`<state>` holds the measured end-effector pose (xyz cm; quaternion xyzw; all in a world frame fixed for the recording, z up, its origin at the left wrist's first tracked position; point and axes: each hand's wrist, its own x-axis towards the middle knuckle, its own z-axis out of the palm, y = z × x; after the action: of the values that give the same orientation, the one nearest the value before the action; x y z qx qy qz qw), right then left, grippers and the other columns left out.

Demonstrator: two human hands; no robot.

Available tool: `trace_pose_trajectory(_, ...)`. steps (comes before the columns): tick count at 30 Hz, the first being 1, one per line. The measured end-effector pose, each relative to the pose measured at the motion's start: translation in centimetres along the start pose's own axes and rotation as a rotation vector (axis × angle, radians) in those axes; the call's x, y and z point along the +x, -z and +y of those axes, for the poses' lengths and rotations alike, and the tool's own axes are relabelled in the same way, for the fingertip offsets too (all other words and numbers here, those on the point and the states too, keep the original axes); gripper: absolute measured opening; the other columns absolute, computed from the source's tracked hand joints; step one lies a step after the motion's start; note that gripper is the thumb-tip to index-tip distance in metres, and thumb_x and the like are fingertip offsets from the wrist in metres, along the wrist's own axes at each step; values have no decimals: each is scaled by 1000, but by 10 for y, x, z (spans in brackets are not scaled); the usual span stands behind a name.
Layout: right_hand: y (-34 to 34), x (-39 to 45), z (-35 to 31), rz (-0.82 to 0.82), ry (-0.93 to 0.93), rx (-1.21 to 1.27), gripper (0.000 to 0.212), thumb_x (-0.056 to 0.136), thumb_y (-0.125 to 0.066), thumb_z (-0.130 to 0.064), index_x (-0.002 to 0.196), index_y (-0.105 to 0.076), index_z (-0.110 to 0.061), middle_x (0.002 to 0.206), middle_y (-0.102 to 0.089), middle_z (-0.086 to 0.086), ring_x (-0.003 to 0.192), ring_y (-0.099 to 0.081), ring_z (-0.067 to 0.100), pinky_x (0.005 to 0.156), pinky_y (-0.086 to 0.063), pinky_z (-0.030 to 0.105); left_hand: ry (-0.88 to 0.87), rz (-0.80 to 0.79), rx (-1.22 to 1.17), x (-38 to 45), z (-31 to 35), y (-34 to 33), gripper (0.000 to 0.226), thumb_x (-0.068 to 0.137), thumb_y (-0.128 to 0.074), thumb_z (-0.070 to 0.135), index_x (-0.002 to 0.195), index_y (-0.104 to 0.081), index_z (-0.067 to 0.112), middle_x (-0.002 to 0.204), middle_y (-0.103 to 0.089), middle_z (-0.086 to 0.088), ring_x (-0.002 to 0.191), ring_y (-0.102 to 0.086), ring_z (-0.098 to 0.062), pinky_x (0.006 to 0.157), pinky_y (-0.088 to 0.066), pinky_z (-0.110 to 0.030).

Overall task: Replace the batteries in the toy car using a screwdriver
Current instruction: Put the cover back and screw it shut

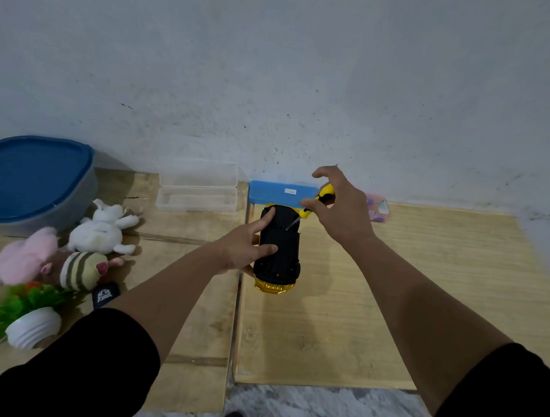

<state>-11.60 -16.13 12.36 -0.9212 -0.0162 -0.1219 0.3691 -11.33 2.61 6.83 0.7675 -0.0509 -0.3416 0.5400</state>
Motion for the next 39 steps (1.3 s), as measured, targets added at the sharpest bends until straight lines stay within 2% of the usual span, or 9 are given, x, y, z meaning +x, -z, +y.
trace_pose_trajectory(3,0,0,2,-21,31,24,39,88,-62,-11,124,-48,-15,113,-61,10,91,-62,20,81,-48,23,0,20,9,1,2,1,80,93,-57,15,144,-6,50,139,-42,-3,110,-57,-27,72,-59,-42)
trace_pose_trajectory(6,1,0,0,-41,26,61,51,91,-54,-4,135,-41,-25,105,-63,8,84,-64,21,84,-54,35,8,29,10,2,3,1,81,92,-57,14,144,-6,51,139,-42,-4,110,-57,-27,73,-59,-45)
trace_pose_trajectory(10,2,-1,-4,-2,65,88,72,86,-63,-9,144,-26,-31,98,-56,-2,65,-51,10,68,-46,20,14,14,4,2,3,-2,80,92,-57,14,143,-8,51,139,-43,-6,113,-56,-30,77,-57,-50)
trace_pose_trajectory(14,2,3,0,2,-8,82,53,81,-71,-25,127,-44,-20,86,-51,-5,70,-53,13,62,-41,14,15,0,15,1,3,-6,81,92,-56,13,145,-7,49,142,-38,-5,117,-53,-31,77,-57,-50)
trace_pose_trajectory(18,4,5,4,-5,45,82,33,88,-63,-19,116,-48,-11,103,-68,6,83,-64,17,66,-42,3,23,7,2,3,2,-6,80,92,-57,12,144,-8,50,141,-39,-5,117,-53,-31,78,-57,-51)
trace_pose_trajectory(27,6,6,4,15,0,78,27,91,-57,-11,116,-46,-9,97,-68,7,76,-60,15,61,-36,-5,-2,39,15,4,5,-4,80,93,-56,14,144,-6,49,139,-41,-3,110,-57,-28,75,-58,-46)
trace_pose_trajectory(32,7,8,1,12,-2,74,32,86,-65,-18,114,-50,-11,89,-61,5,75,-59,16,63,-43,7,-8,44,27,4,5,-2,81,93,-57,14,144,-6,50,141,-40,-3,114,-55,-29,76,-58,-49)
trace_pose_trajectory(35,6,7,-1,24,4,109,48,81,-71,-23,123,-48,-23,76,-51,-3,67,-54,12,62,-42,10,-18,35,43,4,7,-3,80,93,-57,14,144,-6,50,143,-38,-3,115,-55,-30,77,-57,-50)
trace_pose_trajectory(39,6,6,-3,-4,-9,139,55,83,-69,-20,130,-45,-33,89,-60,8,69,-64,23,66,-53,19,-22,36,54,4,10,-5,80,93,-56,13,145,-6,49,143,-37,-4,116,-54,-31,78,-57,-51)
